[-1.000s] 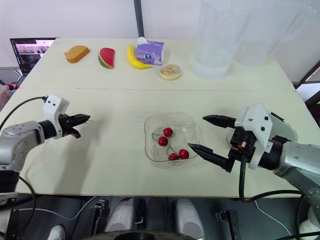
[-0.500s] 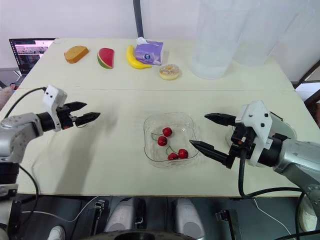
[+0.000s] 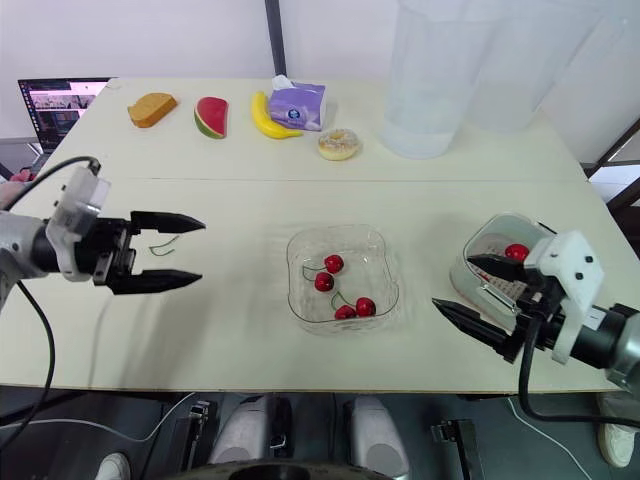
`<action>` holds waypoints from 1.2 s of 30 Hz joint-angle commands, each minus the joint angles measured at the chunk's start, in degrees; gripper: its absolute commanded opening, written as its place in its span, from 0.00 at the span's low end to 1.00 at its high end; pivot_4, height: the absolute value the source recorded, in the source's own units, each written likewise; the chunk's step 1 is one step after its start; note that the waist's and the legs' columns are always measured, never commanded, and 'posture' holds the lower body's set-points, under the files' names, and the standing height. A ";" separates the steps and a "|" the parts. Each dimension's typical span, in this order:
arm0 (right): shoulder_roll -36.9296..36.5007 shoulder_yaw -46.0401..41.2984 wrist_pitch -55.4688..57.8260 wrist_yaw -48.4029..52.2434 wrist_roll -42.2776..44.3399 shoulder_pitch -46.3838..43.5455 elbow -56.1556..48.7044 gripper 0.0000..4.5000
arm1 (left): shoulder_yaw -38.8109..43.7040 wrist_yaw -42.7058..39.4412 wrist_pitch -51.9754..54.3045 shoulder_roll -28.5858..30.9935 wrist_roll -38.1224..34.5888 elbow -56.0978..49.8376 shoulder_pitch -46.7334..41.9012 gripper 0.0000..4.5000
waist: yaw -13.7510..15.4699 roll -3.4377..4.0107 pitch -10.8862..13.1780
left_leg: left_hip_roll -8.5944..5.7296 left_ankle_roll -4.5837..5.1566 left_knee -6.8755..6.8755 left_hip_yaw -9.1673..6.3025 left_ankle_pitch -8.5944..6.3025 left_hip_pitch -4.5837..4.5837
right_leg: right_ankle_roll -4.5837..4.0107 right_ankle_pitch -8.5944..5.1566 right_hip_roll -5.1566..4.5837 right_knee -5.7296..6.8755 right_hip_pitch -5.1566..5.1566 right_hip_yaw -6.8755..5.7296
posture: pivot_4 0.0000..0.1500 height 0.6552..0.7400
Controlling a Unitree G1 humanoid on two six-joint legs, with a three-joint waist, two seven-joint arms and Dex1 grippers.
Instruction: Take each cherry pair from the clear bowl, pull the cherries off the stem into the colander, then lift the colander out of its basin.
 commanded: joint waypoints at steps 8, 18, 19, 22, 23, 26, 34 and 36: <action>-12.46 11.76 7.61 -9.36 11.95 -16.10 -4.47 1.00 | -2.56 0.42 -3.92 -2.03 0.91 -2.77 -0.24 0.99 | -0.50 0.01 0.00 | 0.07 -0.01 0.00 0.00 0.00 0.03 | -0.01 0.00 0.11 0.01 -0.03 0.06 | 1.00 1.00; -1.41 51.05 26.95 -25.58 10.35 -61.04 9.15 1.00 | -6.98 0.08 -2.94 -2.48 0.43 -4.59 -3.96 0.99 | -0.40 0.00 0.01 | 0.04 0.01 0.04 0.05 0.00 -0.15 | -0.03 0.00 0.02 0.04 -0.31 0.08 | 1.00 1.00; 0.62 53.64 28.13 -25.82 8.55 -63.46 10.76 1.00 | -7.61 0.48 -2.83 -2.72 0.72 -4.75 -4.33 0.99 | -0.37 0.00 0.01 | 0.04 0.01 0.03 0.06 -0.01 -0.18 | -0.04 0.00 0.02 0.06 -0.35 0.08 | 1.00 1.00; 5.09 58.95 29.98 -25.63 3.70 -67.46 15.32 1.00 | -9.38 2.20 -2.32 -3.32 1.89 -5.07 -5.80 0.99 | -0.13 0.00 0.01 | 0.05 0.01 0.02 0.04 -0.01 -0.27 | -0.05 0.00 0.01 0.08 -0.45 0.07 | 1.00 1.00; 6.23 60.55 30.13 -25.05 2.12 -68.02 16.65 1.00 | -9.92 2.60 -2.58 -3.54 2.48 -5.03 -6.24 0.99 | -0.07 0.00 0.01 | 0.04 0.02 0.03 0.05 -0.01 -0.30 | -0.05 0.00 0.00 0.09 -0.47 0.07 | 1.00 1.00; 9.57 63.67 30.34 -24.23 -1.99 -68.81 20.49 1.00 | -10.82 3.64 -2.33 -4.42 2.83 -5.29 -7.14 0.99 | -0.16 0.00 0.01 | 0.01 0.06 0.13 0.04 -0.03 -0.49 | -0.03 0.01 -0.05 0.09 -0.58 0.04 | 1.00 1.00; 15.59 64.65 30.90 -23.04 -8.87 -68.33 26.55 1.00 | -10.97 5.39 -1.40 -5.43 2.01 -6.49 -7.54 0.99 | -0.40 0.00 0.01 | 0.02 0.06 0.13 0.04 -0.02 -0.51 | -0.03 0.01 -0.05 0.18 -0.65 0.02 | 1.00 1.00; 17.44 63.83 31.04 -23.05 -10.08 -67.96 28.46 1.00 | -10.93 5.56 -1.27 -5.53 2.01 -6.81 -7.30 0.99 | -0.38 0.00 0.01 | 0.01 0.05 0.13 0.04 -0.02 -0.51 | -0.03 0.01 -0.04 0.18 -0.65 0.02 | 1.00 1.00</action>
